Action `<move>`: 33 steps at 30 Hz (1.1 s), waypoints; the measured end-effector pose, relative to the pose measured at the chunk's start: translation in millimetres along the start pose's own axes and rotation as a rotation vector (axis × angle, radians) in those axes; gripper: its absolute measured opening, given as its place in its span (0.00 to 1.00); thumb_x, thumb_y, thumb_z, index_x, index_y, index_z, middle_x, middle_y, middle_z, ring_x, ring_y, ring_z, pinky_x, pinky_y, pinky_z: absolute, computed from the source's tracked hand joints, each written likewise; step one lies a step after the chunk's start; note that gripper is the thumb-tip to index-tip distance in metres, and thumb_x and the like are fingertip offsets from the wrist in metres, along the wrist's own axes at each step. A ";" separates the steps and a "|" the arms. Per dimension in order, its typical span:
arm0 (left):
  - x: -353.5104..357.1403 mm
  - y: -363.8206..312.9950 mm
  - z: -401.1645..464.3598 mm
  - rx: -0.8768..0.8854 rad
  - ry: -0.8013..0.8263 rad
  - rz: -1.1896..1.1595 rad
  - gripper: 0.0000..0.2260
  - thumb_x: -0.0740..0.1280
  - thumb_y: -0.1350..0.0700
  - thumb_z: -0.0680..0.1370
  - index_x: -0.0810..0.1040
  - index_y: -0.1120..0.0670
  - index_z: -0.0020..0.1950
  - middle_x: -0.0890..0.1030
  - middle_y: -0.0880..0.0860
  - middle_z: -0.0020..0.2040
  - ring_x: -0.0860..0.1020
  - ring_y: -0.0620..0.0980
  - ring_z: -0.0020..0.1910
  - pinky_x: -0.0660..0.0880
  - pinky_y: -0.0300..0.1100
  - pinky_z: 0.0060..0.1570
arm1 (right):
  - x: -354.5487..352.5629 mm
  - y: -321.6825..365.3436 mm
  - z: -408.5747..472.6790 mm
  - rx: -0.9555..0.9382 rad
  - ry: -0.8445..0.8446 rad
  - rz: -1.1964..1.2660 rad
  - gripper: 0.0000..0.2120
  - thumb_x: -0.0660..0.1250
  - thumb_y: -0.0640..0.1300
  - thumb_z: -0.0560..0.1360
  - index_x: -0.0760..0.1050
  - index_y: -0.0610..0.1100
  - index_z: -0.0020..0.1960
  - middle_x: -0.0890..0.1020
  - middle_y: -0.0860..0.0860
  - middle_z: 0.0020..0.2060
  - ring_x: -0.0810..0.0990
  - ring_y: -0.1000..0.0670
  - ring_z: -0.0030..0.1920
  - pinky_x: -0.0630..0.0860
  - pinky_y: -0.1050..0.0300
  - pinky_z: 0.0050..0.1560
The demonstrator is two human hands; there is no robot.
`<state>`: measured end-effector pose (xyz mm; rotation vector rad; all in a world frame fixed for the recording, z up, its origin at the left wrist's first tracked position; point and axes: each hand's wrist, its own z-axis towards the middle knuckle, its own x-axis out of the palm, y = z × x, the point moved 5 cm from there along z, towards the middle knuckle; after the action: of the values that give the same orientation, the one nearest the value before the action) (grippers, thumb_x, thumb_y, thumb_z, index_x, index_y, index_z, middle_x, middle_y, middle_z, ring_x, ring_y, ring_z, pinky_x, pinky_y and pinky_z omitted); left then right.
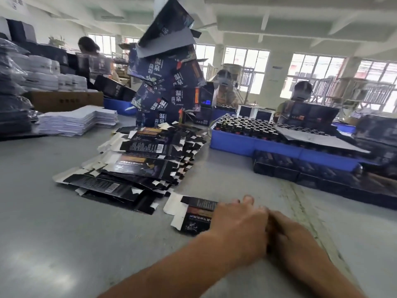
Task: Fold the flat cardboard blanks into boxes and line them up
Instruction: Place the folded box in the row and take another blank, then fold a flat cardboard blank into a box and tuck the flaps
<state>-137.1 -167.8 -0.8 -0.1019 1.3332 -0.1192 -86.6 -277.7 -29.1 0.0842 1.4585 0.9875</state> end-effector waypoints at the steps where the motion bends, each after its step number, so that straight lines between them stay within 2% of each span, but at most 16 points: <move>1: 1.0 8.8 1.6 -0.009 0.039 -0.009 0.25 0.64 0.41 0.79 0.69 0.49 0.73 0.69 0.58 0.71 0.71 0.61 0.67 0.68 0.55 0.61 | -0.9 -1.4 1.5 -0.001 -0.015 -0.008 0.20 0.61 0.38 0.81 0.76 0.61 0.63 0.82 0.62 0.54 0.79 0.63 0.51 0.67 0.77 0.47; 3: 4.2 28.0 3.6 -0.050 0.185 -0.019 0.37 0.63 0.29 0.74 0.60 0.45 0.78 0.60 0.57 0.79 0.61 0.59 0.76 0.59 0.57 0.72 | -2.6 -4.5 4.2 0.003 -0.046 -0.026 0.18 0.60 0.40 0.83 0.74 0.56 0.68 0.80 0.59 0.60 0.74 0.62 0.55 0.64 0.78 0.47; 6: 5.8 51.6 0.9 -0.120 0.360 -0.041 0.51 0.64 0.21 0.65 0.49 0.42 0.81 0.52 0.54 0.82 0.50 0.54 0.80 0.50 0.55 0.77 | -4.6 -9.3 5.3 0.018 -0.056 0.003 0.17 0.58 0.42 0.84 0.73 0.54 0.71 0.79 0.58 0.62 0.73 0.62 0.57 0.62 0.81 0.46; 8: 4.7 59.8 -2.3 -0.148 0.432 -0.063 0.54 0.67 0.21 0.63 0.47 0.40 0.81 0.54 0.50 0.82 0.51 0.53 0.80 0.51 0.54 0.76 | -6.9 -12.9 4.8 0.026 -0.060 0.026 0.17 0.58 0.44 0.84 0.71 0.54 0.72 0.78 0.59 0.63 0.73 0.62 0.57 0.63 0.79 0.46; 12: 2.4 59.2 -2.5 -0.143 0.471 -0.121 0.53 0.74 0.27 0.62 0.49 0.38 0.80 0.64 0.47 0.77 0.64 0.52 0.74 0.61 0.54 0.74 | -11.1 -19.0 5.9 0.047 -0.066 0.082 0.17 0.57 0.45 0.85 0.70 0.54 0.72 0.78 0.58 0.63 0.73 0.61 0.58 0.63 0.76 0.47; 15: 2.2 57.7 0.4 -0.136 0.445 -0.148 0.53 0.74 0.28 0.63 0.50 0.38 0.80 0.67 0.46 0.73 0.67 0.51 0.70 0.66 0.54 0.71 | -15.5 -21.3 7.4 0.069 -0.083 0.126 0.16 0.58 0.44 0.84 0.71 0.54 0.71 0.79 0.57 0.62 0.75 0.60 0.58 0.64 0.75 0.47; 21: 7.2 58.0 7.4 -0.111 0.368 -0.118 0.55 0.71 0.23 0.60 0.50 0.38 0.80 0.65 0.48 0.74 0.66 0.51 0.70 0.67 0.50 0.69 | -27.2 -27.1 3.8 0.135 -0.143 0.314 0.14 0.59 0.43 0.84 0.74 0.52 0.68 0.81 0.55 0.58 0.78 0.61 0.55 0.70 0.71 0.49; 24: 0.5 55.9 12.4 -0.080 0.208 -0.152 0.54 0.68 0.21 0.59 0.54 0.39 0.79 0.70 0.49 0.69 0.70 0.49 0.64 0.71 0.47 0.64 | -30.6 -28.1 2.6 0.146 -0.178 0.401 0.12 0.60 0.43 0.83 0.74 0.54 0.64 0.81 0.54 0.55 0.79 0.60 0.53 0.74 0.70 0.44; 27: -8.8 49.1 14.7 -0.005 0.029 -0.043 0.52 0.64 0.19 0.60 0.56 0.41 0.78 0.73 0.47 0.62 0.71 0.47 0.58 0.72 0.46 0.60 | -34.4 -30.2 2.6 0.188 -0.231 0.471 0.06 0.63 0.43 0.82 0.75 0.54 0.54 0.82 0.53 0.53 0.81 0.55 0.53 0.78 0.62 0.47; 29: -9.8 42.1 14.3 0.046 -0.029 0.015 0.52 0.61 0.19 0.61 0.55 0.42 0.79 0.72 0.47 0.64 0.70 0.47 0.60 0.70 0.45 0.62 | -37.8 -32.8 2.6 0.220 -0.262 0.547 0.04 0.67 0.42 0.80 0.77 0.51 0.51 0.83 0.50 0.49 0.83 0.50 0.51 0.82 0.51 0.51; 30: -9.8 38.4 13.7 0.072 -0.051 0.030 0.51 0.59 0.19 0.62 0.54 0.42 0.79 0.72 0.47 0.66 0.69 0.47 0.62 0.68 0.45 0.63 | -39.1 -33.1 2.3 0.227 -0.265 0.603 0.04 0.68 0.40 0.79 0.78 0.48 0.50 0.84 0.48 0.47 0.84 0.47 0.50 0.83 0.49 0.51; 33: -11.6 30.8 11.3 0.131 -0.108 -0.004 0.47 0.61 0.21 0.64 0.56 0.41 0.78 0.70 0.44 0.69 0.67 0.45 0.65 0.65 0.46 0.66 | -41.4 -31.3 1.4 0.203 -0.229 0.754 0.05 0.70 0.35 0.76 0.79 0.44 0.48 0.85 0.42 0.46 0.86 0.43 0.47 0.84 0.53 0.45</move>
<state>-128.0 -135.7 8.6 -0.0006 1.2138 -0.2015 -61.9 -321.2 -15.3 0.9186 1.3211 1.3655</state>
